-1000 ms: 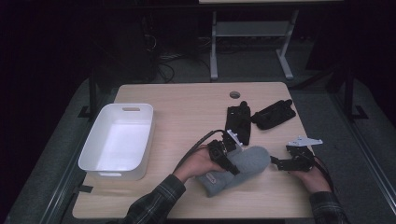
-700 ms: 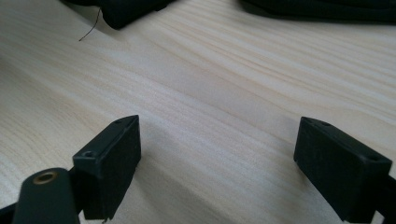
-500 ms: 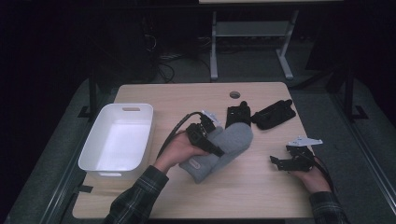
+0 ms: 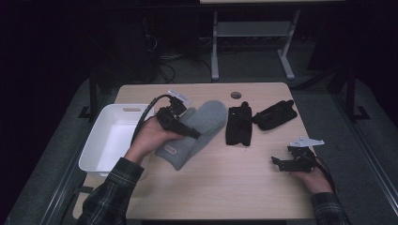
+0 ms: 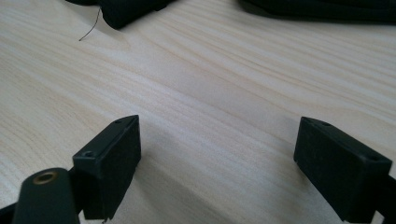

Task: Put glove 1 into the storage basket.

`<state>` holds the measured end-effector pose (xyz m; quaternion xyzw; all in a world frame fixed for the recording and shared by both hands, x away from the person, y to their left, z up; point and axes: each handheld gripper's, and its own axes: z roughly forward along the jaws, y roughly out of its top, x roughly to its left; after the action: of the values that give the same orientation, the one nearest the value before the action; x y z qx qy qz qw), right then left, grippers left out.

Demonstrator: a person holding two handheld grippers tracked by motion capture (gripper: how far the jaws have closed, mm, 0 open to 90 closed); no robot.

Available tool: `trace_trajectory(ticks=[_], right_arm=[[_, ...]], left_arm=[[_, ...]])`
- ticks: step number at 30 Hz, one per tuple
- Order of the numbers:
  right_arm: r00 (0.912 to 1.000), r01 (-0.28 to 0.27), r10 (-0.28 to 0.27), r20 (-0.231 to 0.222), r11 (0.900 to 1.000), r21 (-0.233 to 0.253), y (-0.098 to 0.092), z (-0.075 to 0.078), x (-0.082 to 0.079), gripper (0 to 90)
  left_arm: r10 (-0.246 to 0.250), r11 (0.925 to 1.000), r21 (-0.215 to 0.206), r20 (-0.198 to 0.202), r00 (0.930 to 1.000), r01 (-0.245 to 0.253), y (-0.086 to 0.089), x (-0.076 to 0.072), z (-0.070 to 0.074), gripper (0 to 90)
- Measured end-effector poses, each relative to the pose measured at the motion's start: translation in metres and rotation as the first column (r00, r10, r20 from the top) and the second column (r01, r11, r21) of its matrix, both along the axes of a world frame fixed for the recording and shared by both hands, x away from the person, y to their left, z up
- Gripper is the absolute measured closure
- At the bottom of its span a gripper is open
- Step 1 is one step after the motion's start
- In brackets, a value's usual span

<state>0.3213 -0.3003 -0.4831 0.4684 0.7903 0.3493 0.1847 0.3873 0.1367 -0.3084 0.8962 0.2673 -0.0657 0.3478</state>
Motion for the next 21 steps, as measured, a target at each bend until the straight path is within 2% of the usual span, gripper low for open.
trace_trajectory(ticks=[5, 12, 15, 21], right_arm=[[1.0, 0.0, 0.0, 0.0, 1.0, 0.0, 0.0, 0.0, 0.0, 14.5], [1.0, 0.0, 0.0, 0.0, 1.0, 0.0, 0.0, 0.0, 0.0, 14.5], [1.0, 0.0, 0.0, 0.0, 1.0, -0.001, 0.0, 0.0, 0.0, 14.5], [1.0, 0.0, 0.0, 0.0, 1.0, 0.0, 0.0, 0.0, 0.0, 14.5]], left_arm=[[0.067, 0.9977, -0.004, 0.014, 0.9976, -0.067, 0.027, 0.002, 0.012, 66.3], [0.146, 0.9892, 0.008, 0.021, 0.989, -0.147, 0.064, 0.002, 0.017, 66.3], [0.179, 0.9838, 0.0, 0.018, 0.9836, -0.179, 0.08, 0.001, 0.018, 66.3], [0.253, 0.9673, 0.004, 0.017, 0.9672, -0.253, 0.116, -0.001, 0.021, 66.3]])
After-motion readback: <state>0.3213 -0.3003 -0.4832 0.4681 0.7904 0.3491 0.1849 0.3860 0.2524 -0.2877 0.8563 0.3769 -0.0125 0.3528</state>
